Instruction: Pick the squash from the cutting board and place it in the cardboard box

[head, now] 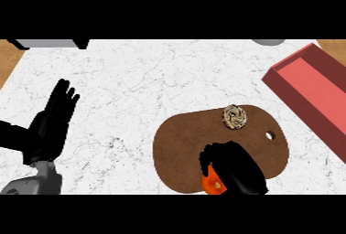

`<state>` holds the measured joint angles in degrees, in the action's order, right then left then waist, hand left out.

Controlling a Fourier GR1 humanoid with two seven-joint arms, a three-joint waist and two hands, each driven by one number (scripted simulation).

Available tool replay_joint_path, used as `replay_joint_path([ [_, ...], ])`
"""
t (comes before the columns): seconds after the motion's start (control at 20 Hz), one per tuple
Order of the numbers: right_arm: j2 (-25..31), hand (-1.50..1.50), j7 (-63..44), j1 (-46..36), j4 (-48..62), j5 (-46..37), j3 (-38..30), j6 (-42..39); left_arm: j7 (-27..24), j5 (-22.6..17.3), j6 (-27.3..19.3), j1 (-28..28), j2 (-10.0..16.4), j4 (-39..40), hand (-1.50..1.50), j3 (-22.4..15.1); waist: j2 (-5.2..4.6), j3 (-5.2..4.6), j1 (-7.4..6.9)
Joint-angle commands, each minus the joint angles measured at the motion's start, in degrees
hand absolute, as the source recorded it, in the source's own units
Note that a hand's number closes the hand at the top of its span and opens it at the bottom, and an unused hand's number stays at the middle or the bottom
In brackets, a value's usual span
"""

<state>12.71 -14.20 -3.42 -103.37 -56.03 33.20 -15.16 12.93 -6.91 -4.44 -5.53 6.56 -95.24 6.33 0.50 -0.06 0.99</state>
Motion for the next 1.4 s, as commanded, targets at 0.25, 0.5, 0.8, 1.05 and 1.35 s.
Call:
replay_joint_path([
  [0.25,12.7,1.5,1.9,10.7,-26.1,-9.8,8.9,-0.3,2.0,1.2,-1.5,-1.2,-0.7,-2.0,0.0,-1.2,-0.22,0.06,-0.17],
  [0.5,7.8,1.5,-4.3,11.9,-38.1,-6.4,6.2,-4.3,3.1,-0.9,0.0,-0.9,0.2,-2.0,0.0,0.2,-0.34,0.04,-0.53],
  [0.8,-1.5,1.5,-12.2,9.6,-42.4,-6.1,-0.2,-2.3,0.7,1.6,-0.7,0.3,-1.2,-2.2,0.0,-2.2,-0.3,0.02,-0.38],
  [1.05,-3.9,1.5,-14.5,2.7,-41.2,-2.2,-13.0,-4.7,-0.4,1.3,-0.2,-1.5,-0.2,0.8,0.0,-0.7,-0.59,0.03,-0.68],
  [1.35,-4.8,1.5,-14.7,-7.4,-35.9,6.9,-32.1,-14.5,0.4,-1.0,2.2,0.9,1.2,-1.9,0.0,0.3,-0.49,0.04,-1.3],
])
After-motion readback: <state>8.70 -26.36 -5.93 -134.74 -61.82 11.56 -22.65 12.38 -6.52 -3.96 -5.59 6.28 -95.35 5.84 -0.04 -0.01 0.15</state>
